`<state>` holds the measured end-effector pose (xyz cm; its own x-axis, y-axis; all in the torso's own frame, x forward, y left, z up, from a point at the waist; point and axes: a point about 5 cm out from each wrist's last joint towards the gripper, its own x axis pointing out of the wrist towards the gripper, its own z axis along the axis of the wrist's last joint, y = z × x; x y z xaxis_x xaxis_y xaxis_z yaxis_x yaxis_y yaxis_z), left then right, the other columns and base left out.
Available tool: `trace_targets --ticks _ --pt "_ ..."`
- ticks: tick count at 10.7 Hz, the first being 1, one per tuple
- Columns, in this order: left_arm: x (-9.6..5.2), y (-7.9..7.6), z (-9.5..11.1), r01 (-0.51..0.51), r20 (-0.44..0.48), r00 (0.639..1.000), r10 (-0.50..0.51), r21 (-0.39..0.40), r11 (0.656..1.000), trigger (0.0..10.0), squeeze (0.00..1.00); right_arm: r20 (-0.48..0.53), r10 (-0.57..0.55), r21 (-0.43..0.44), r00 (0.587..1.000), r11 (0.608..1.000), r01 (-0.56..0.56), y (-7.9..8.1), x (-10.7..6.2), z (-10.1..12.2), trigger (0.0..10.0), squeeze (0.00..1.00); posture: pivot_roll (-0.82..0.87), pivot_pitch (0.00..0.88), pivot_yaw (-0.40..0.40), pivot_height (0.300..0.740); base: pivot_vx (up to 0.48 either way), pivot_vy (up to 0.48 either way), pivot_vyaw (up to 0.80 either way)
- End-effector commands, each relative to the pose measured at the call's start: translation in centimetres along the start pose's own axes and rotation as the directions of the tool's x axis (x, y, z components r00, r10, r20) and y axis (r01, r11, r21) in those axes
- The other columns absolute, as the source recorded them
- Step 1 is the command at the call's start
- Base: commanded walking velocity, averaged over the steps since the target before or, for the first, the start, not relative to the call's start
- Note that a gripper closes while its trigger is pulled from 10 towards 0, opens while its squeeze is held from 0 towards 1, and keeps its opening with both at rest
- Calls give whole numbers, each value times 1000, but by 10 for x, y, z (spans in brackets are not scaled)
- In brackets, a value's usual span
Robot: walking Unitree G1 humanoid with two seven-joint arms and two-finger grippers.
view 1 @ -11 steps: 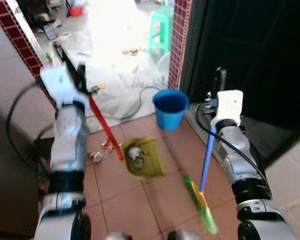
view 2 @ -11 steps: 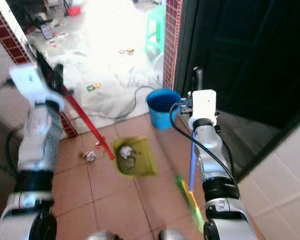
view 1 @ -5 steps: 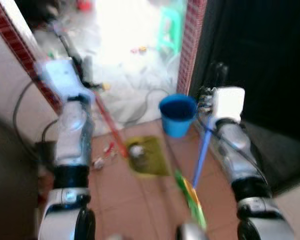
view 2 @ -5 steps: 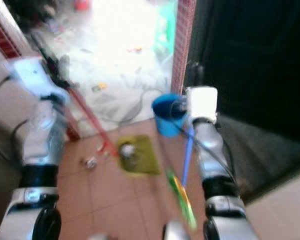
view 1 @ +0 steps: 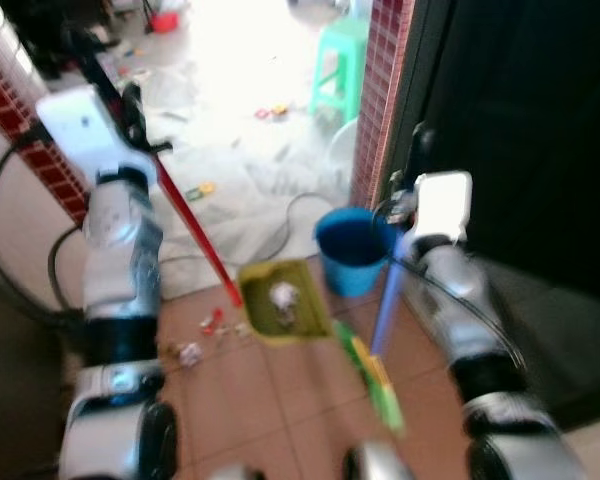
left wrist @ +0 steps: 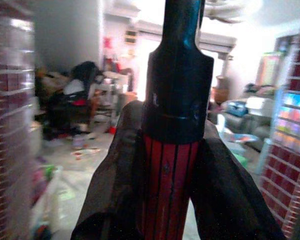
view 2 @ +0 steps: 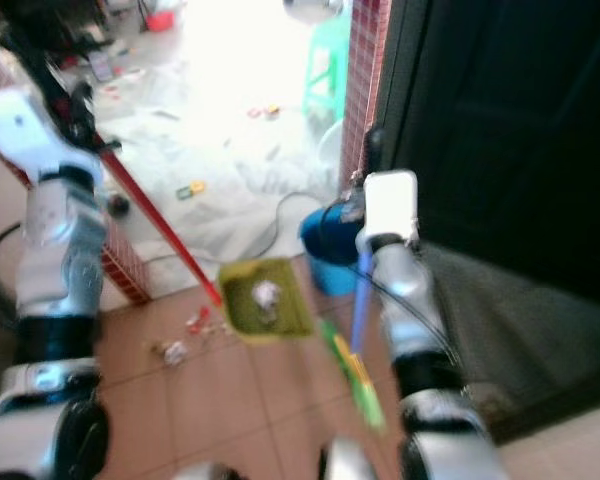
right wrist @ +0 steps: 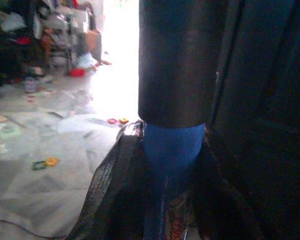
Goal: Sweep floor
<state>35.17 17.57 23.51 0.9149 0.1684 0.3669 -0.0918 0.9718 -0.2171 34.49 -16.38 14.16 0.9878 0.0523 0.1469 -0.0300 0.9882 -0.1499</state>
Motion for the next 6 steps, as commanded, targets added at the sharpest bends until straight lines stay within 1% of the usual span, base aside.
trace_targets --ticks 1,3,4,6 --pt "7 1 25 -10 102 995 16 -53 999 10000 0 41 28 -20 999 999 -27 7 6 12 10000 0 -109 28 68 740 480 0 0" --pt "5 0 22 -12 89 996 18 -60 998 10000 0 43 32 -17 999 999 -31 8 7 12 10000 0 -107 30 68 740 480 0 0" --pt "5 -4 22 12 87 996 -6 -68 998 10000 0 40 40 -14 998 999 -40 10 6 11 10000 0 -107 29 67 740 469 0 0" --pt "5 -6 23 12 86 996 -6 -76 997 10000 0 39 48 -13 998 999 -48 13 6 11 10000 0 -107 28 68 740 469 0 0"
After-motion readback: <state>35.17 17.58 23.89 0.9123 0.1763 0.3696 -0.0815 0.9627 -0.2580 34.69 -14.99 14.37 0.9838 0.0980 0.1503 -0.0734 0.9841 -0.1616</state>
